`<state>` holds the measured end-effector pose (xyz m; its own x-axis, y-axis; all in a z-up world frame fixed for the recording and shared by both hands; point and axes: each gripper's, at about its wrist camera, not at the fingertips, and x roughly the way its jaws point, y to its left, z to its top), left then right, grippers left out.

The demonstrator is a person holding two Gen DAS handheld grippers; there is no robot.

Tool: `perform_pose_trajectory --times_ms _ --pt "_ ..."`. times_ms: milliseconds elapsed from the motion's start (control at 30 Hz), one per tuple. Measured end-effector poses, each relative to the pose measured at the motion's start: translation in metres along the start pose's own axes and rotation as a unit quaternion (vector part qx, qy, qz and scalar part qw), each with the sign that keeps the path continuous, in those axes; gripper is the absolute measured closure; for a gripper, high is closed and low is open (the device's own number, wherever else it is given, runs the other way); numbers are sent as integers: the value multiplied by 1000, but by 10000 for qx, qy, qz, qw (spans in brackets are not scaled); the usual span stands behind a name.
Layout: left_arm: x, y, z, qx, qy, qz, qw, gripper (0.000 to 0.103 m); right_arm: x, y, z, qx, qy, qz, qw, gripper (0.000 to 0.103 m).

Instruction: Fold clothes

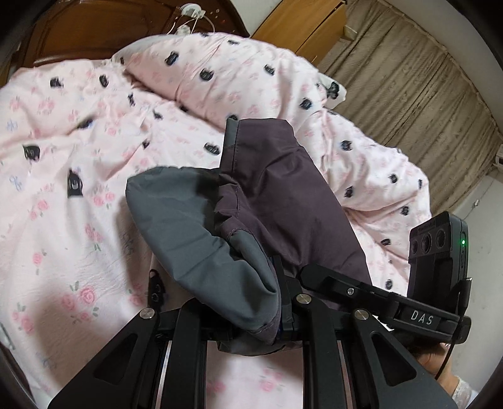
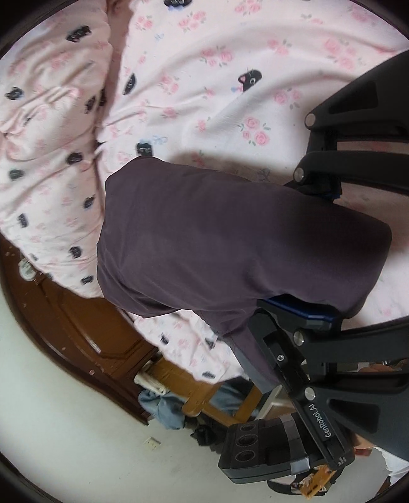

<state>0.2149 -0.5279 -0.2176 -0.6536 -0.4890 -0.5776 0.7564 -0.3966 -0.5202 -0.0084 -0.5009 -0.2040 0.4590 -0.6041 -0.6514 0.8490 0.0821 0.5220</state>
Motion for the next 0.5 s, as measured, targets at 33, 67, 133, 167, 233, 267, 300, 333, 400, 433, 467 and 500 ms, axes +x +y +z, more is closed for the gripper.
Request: perform_pose_trajectory --times_ms 33,67,133,167,233,267,300,333,400,433,467,500 --pt "5 4 -3 -16 36 17 10000 88 6 -3 -1 6 38 -24 10000 53" --pt "10 8 -6 -56 83 24 9999 88 11 -7 -2 -2 81 -54 10000 53" --pt "19 15 -15 -147 172 22 9997 88 21 -15 -7 -24 185 -106 9998 53" --pt "23 19 -19 -192 202 15 9996 87 26 -18 -9 -35 237 -131 9996 53" --pt "26 23 -27 -257 172 -14 9995 86 34 -23 -13 -80 307 -150 9994 52" --pt "26 25 -31 -290 114 -30 9995 83 37 -25 -16 -101 324 -147 9993 51" --pt "25 28 -35 -326 53 -50 9994 83 39 -28 -17 -81 319 -113 9994 49" --pt "25 30 -37 -352 1 -69 9994 82 41 -31 -18 -40 314 -77 9995 48" --pt "23 32 -39 -360 -64 -104 9993 80 41 -33 -18 21 306 -15 9995 44" --pt "22 31 -40 -334 -71 -112 9994 78 41 -34 -18 51 302 15 9995 43" --pt "20 30 -41 -296 -64 -109 9995 76 39 -33 -18 50 302 -3 9995 41" --pt "18 29 -42 -257 -62 -109 9996 75 38 -33 -18 50 302 -22 9995 38"
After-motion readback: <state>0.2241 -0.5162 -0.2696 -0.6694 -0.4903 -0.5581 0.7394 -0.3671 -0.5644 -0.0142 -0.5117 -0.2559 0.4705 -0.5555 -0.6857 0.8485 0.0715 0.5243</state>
